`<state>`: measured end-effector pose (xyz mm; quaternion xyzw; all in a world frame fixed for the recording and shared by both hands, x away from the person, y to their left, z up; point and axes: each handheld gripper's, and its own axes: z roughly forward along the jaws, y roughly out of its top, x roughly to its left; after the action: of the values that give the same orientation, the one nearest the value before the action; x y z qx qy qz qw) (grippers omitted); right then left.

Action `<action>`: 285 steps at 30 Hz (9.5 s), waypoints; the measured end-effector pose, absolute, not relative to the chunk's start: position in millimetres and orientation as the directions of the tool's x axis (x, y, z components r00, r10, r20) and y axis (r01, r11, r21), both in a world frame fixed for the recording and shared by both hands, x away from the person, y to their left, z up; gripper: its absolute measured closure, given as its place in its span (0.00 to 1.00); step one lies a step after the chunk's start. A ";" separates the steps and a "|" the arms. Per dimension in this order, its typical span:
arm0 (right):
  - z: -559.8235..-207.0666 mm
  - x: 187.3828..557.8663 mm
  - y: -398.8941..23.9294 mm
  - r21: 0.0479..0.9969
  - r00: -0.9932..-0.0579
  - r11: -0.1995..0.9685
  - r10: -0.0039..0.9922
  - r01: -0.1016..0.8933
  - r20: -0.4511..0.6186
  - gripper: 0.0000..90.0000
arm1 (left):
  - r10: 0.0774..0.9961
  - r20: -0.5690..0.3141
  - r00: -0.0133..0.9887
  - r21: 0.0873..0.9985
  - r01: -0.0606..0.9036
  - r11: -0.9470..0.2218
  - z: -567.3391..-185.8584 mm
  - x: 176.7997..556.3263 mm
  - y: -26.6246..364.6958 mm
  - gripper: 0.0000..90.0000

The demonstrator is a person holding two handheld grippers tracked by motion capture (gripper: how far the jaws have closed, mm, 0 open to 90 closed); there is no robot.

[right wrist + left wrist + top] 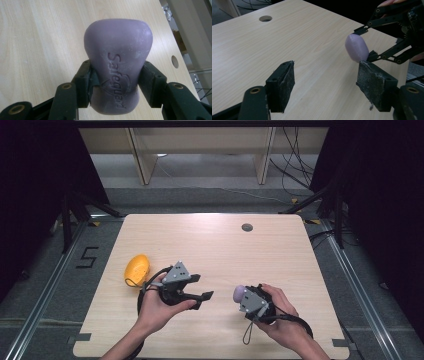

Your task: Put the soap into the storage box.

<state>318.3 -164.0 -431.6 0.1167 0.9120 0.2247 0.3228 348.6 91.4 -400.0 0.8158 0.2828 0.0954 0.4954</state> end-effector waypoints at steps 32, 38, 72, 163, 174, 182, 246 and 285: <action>-433.5 320.5 -161.6 0.489 -0.768 0.872 0.321 0.012 -0.553 0.56 | 0.478 -0.262 0.839 0.788 0.471 -0.396 -410.0 364.6 18.7 0.42; -433.4 320.3 -161.7 0.488 -0.769 0.873 0.317 0.008 -0.555 0.56 | 0.474 -0.301 0.828 0.766 0.506 -0.397 -414.0 369.7 13.9 0.43; -431.6 316.3 -158.5 0.488 -0.758 0.872 0.300 -0.028 -0.580 0.56 | 0.451 -0.470 0.759 0.676 0.638 -0.369 -427.6 386.0 10.2 0.62; -447.7 307.4 -232.7 0.637 -0.673 0.695 0.649 0.334 -0.355 0.42 | 0.783 -0.192 0.592 0.829 0.524 -0.194 -404.6 359.7 194.0 0.65; -447.7 307.6 -233.6 0.639 -0.669 0.691 0.654 0.338 -0.353 0.42 | 0.806 -0.196 0.559 0.837 0.524 -0.160 -402.2 360.3 206.8 0.65; -447.7 307.5 -233.7 0.639 -0.670 0.691 0.653 0.337 -0.353 0.42 | 0.825 -0.186 0.533 0.845 0.515 -0.142 -398.4 361.1 215.1 0.65; -447.3 307.8 -234.6 0.642 -0.666 0.686 0.659 0.341 -0.350 0.42 | 0.935 -0.131 0.331 0.876 0.479 -0.047 -402.4 373.9 259.6 0.65; -446.9 307.8 -234.6 0.643 -0.669 0.687 0.656 0.338 -0.350 0.42 | 0.981 -0.040 0.191 0.857 0.511 -0.064 -435.0 405.0 259.9 0.65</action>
<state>307.8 -234.6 -446.9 0.2851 0.8714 0.2740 0.2903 405.0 259.9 -435.0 0.6650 0.5609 0.2999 0.3916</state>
